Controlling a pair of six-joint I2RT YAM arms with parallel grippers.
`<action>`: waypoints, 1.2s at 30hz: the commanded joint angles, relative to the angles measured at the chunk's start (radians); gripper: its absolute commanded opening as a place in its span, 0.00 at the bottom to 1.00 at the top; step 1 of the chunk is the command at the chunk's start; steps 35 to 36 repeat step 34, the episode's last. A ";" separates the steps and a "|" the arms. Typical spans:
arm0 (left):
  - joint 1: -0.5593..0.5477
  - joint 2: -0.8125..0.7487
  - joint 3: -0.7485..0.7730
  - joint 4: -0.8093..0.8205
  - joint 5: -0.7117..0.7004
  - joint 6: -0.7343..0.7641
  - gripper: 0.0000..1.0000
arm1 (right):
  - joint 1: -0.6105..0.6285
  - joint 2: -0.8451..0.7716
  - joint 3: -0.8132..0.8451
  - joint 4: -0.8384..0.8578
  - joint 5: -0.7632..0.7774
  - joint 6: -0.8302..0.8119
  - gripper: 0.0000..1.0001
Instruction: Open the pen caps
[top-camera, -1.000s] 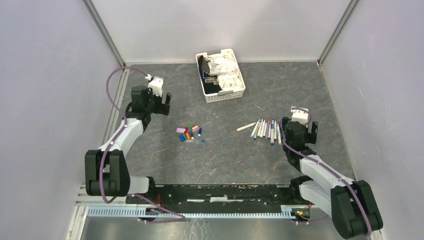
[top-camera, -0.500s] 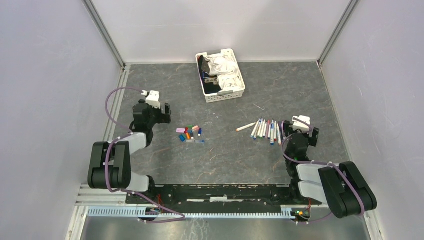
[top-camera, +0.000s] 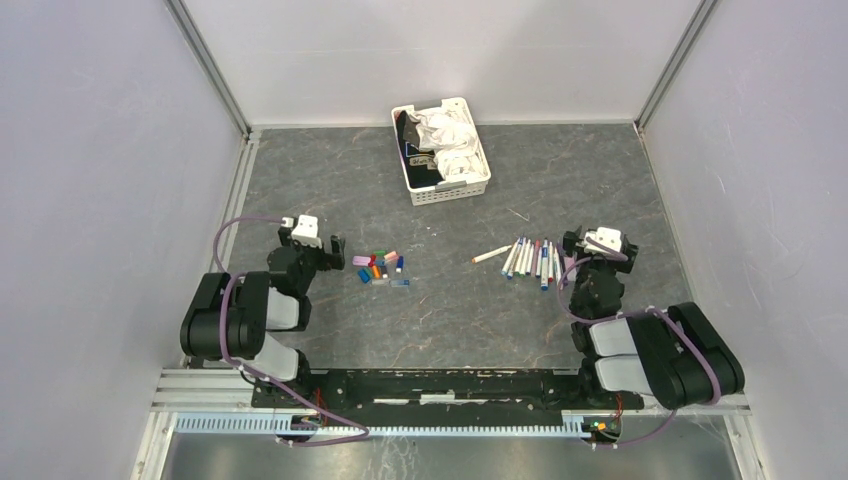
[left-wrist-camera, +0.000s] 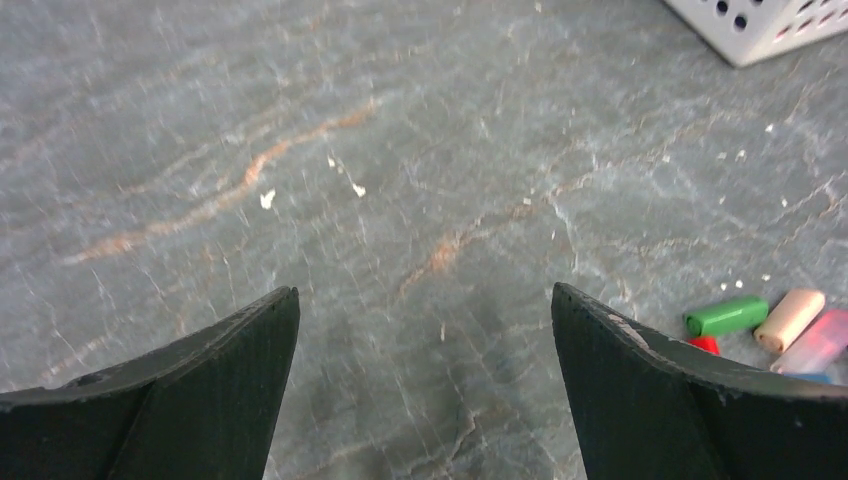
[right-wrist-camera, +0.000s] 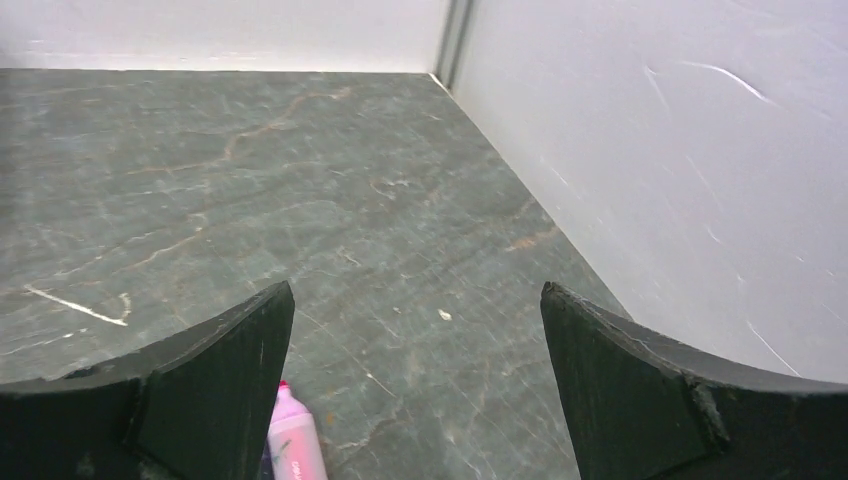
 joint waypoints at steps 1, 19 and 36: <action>-0.004 0.000 0.014 0.164 0.012 -0.036 1.00 | 0.000 0.101 -0.249 0.345 -0.142 -0.069 0.98; 0.002 0.003 0.052 0.101 0.020 -0.049 1.00 | -0.102 0.069 -0.112 0.031 -0.179 0.044 0.98; 0.002 0.003 0.054 0.098 0.018 -0.049 1.00 | -0.102 0.069 -0.113 0.031 -0.179 0.044 0.98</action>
